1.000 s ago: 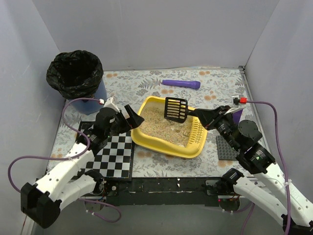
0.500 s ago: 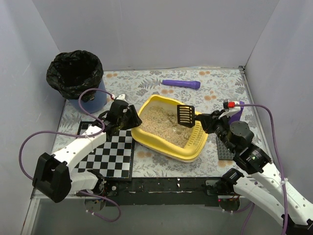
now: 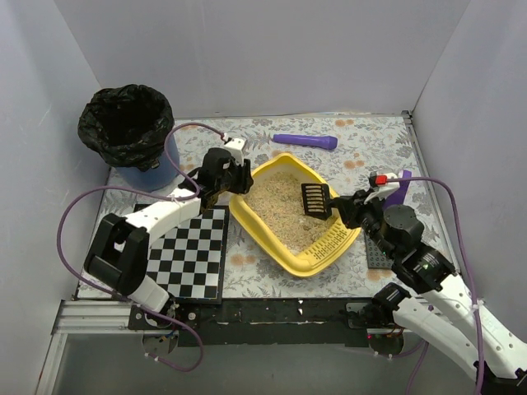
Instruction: Clean the litter box
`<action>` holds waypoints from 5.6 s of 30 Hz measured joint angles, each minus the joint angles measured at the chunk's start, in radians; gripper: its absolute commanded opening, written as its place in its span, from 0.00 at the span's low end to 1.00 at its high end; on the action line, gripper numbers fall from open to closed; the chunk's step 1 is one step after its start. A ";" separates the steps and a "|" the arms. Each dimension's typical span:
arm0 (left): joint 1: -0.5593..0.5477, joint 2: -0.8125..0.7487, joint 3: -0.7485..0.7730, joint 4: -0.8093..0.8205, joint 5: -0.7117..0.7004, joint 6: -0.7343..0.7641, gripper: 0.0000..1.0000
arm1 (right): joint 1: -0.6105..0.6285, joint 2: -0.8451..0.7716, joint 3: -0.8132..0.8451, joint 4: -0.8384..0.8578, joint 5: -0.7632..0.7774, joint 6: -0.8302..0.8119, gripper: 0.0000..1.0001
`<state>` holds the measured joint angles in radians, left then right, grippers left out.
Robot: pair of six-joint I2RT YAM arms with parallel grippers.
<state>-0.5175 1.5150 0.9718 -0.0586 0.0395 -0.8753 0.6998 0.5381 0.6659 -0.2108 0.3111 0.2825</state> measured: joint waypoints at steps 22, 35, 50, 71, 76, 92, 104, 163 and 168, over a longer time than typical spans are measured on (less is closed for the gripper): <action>0.066 0.016 0.064 -0.044 0.093 -0.013 0.98 | 0.046 0.625 0.483 -0.456 0.279 0.201 0.01; 0.004 -0.176 -0.089 -0.054 -0.026 -0.335 0.98 | 0.282 1.176 0.892 -0.911 0.745 0.560 0.01; 0.003 -0.327 -0.209 -0.061 -0.070 -0.476 0.98 | 0.272 1.099 0.745 -0.487 0.538 0.229 0.01; 0.003 -0.289 -0.131 -0.091 -0.084 -0.393 0.98 | 0.215 0.769 0.521 -0.587 0.508 0.531 0.01; 0.003 -0.262 -0.103 -0.079 -0.069 -0.308 0.98 | 0.142 0.773 0.509 -0.620 0.450 0.634 0.01; 0.003 -0.145 -0.059 -0.044 0.016 -0.203 0.98 | 0.069 0.694 0.313 -0.444 0.293 0.961 0.01; 0.004 -0.145 -0.117 0.014 0.068 -0.251 0.98 | 0.069 0.789 0.224 -0.270 0.313 1.137 0.01; 0.019 -0.113 -0.126 0.016 0.043 -0.300 0.98 | 0.060 0.993 -0.236 0.983 0.132 1.119 0.01; 0.010 -0.190 -0.126 -0.017 0.020 -0.344 0.98 | 0.082 0.909 -0.266 0.902 0.134 1.178 0.01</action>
<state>-0.5079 1.3247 0.8463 -0.0757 0.0593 -1.2198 0.7818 1.4475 0.3996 0.6914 0.4450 1.4605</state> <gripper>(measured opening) 0.982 0.211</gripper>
